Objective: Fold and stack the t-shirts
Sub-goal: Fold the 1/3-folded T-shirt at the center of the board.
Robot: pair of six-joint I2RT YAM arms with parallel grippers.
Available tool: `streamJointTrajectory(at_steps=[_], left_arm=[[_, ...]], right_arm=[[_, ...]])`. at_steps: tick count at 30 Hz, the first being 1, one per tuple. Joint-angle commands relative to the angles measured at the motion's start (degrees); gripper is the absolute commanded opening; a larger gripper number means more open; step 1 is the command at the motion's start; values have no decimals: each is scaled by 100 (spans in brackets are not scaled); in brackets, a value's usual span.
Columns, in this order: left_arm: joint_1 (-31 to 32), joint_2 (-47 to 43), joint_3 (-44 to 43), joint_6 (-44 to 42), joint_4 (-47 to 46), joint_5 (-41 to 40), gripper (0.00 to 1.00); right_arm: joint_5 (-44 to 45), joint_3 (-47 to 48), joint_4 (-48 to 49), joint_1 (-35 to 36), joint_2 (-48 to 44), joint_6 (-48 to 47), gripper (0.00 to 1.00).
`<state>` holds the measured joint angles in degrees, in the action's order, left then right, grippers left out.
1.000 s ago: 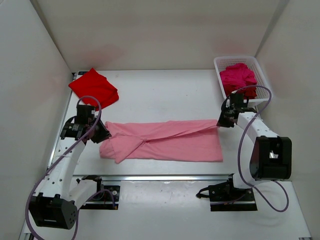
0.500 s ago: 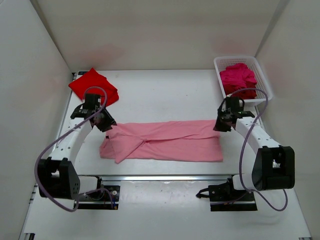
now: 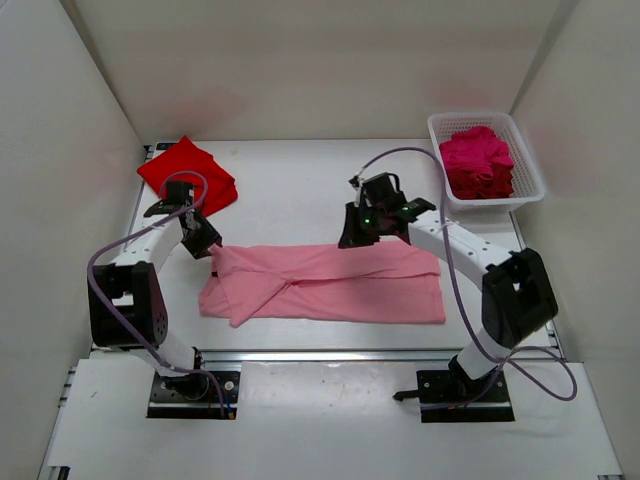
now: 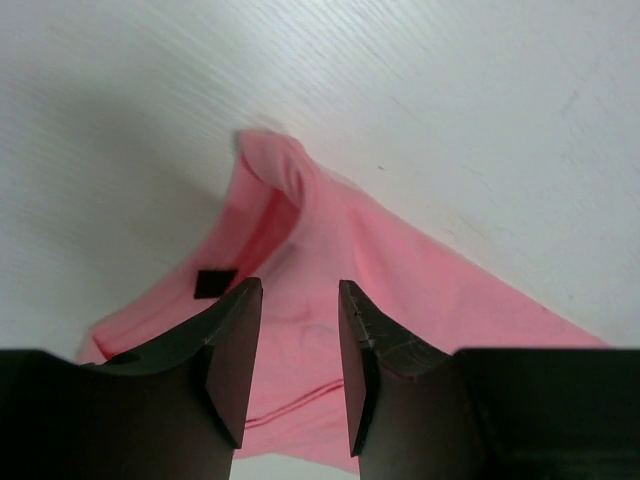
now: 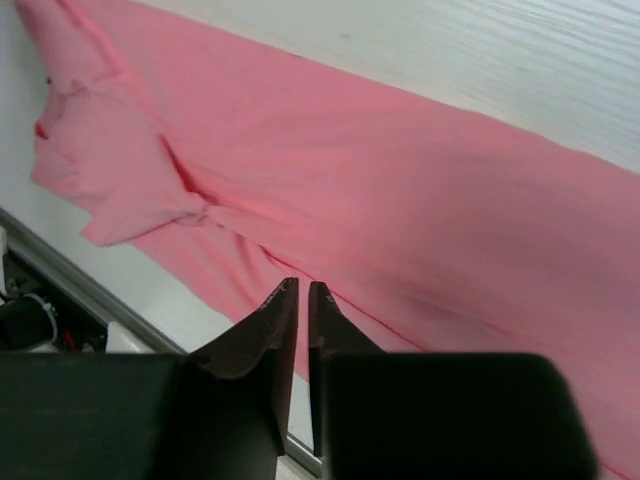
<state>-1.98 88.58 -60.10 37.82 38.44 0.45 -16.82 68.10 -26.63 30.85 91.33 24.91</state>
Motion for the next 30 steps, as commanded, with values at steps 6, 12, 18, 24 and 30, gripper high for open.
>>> streamJointTrajectory(at_steps=[6,12,18,24,30], left_arm=[[-224,450,-116,-30,-599,148,49],[-110,783,-169,199,-1110,473,49],[-171,819,50,322,-1663,781,45],[-154,741,-98,436,-1646,948,17],[-224,547,-90,515,-1462,930,17]], right_arm=[[-612,1415,247,1062,1202,58,17],[-568,1978,185,1370,1905,41,28],[-516,2445,-123,1398,2538,-91,40],[-568,2410,-202,1450,2758,-179,46],[-902,2569,-343,1547,2820,-284,44]])
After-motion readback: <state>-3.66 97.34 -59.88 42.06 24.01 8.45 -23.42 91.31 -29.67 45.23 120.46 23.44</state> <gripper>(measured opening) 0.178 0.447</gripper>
